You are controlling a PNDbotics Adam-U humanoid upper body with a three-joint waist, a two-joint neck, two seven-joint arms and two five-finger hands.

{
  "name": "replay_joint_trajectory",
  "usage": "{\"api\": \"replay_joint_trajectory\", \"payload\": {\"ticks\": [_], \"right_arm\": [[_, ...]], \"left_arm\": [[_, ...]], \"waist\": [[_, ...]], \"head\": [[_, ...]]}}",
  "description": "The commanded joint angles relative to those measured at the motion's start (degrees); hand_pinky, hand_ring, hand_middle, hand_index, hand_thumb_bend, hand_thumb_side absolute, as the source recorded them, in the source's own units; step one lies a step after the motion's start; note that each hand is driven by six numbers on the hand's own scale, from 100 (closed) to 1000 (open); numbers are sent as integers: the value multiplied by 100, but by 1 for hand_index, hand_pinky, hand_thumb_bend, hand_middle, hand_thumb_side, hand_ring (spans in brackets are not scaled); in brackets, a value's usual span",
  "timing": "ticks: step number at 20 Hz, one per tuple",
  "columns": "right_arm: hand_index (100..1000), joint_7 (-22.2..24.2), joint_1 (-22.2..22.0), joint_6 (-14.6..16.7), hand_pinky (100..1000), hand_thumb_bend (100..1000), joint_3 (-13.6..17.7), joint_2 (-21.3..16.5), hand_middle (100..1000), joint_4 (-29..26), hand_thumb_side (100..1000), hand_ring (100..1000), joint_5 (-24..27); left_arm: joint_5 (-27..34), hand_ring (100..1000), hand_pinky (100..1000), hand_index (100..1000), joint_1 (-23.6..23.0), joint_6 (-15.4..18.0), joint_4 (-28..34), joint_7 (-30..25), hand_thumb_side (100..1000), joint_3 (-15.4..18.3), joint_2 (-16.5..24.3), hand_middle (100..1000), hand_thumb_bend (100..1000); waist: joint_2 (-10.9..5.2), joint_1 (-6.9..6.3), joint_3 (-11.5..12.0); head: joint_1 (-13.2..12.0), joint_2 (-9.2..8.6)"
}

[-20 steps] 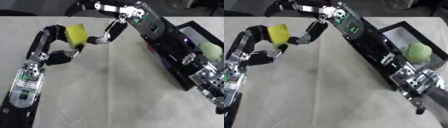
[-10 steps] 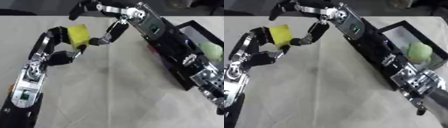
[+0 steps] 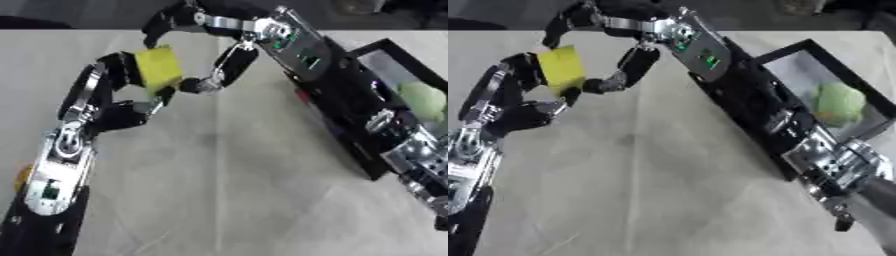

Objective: Pick up the objects with one hand, pass them to the other hand, and then place them into the box on the other side of the table.

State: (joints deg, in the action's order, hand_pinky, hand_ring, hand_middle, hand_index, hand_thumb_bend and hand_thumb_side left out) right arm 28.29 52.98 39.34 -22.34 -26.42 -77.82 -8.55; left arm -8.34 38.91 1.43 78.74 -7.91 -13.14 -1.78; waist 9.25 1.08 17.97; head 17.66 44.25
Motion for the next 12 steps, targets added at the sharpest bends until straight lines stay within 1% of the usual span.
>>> {"api": "replay_joint_trajectory", "payload": {"ticks": [1, 7, 12], "right_arm": [[854, 301, 145, 341, 942, 318, 70, -21, 726, 51, 148, 897, -146], [856, 219, 152, 287, 943, 294, 86, 24, 723, 169, 140, 896, -318], [855, 162, 151, 192, 944, 244, 77, 50, 715, 200, 117, 891, -348]], "left_arm": [[59, 509, 649, 424, 145, 73, 136, 4, 100, -32, -84, 361, 197], [97, 510, 649, 423, 146, 116, 164, 40, 100, -70, -158, 360, 191], [102, 510, 650, 422, 142, 147, 176, 10, 100, -104, -200, 360, 190]], "waist": [[15, 13, 12], [27, 24, 31], [45, 30, 45]], "head": [[27, -13], [70, -13], [102, -13]]}}
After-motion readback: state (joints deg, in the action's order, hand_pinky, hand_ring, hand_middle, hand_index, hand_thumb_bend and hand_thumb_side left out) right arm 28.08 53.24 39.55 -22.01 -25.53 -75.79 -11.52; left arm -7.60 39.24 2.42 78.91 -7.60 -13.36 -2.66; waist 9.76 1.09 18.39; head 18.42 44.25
